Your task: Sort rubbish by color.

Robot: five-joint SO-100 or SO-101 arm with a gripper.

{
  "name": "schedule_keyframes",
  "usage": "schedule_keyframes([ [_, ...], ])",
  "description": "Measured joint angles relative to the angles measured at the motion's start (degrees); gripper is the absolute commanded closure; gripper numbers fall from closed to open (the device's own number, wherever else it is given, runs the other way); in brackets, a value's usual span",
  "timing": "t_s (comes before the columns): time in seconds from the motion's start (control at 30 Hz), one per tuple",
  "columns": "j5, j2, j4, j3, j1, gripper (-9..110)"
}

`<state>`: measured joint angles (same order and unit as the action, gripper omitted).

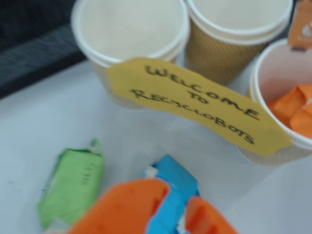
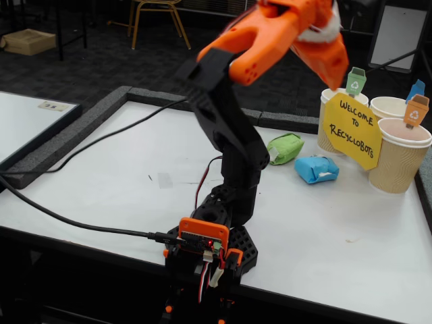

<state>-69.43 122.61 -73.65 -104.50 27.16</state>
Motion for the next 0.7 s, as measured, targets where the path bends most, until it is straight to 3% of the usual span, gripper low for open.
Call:
schedule_keyframes([
  [0.23,-9.3,-7.0,4.5,-4.3,1.1,101],
  [0.7,-10.3,-13.4,8.3,-11.4,-2.4,101],
])
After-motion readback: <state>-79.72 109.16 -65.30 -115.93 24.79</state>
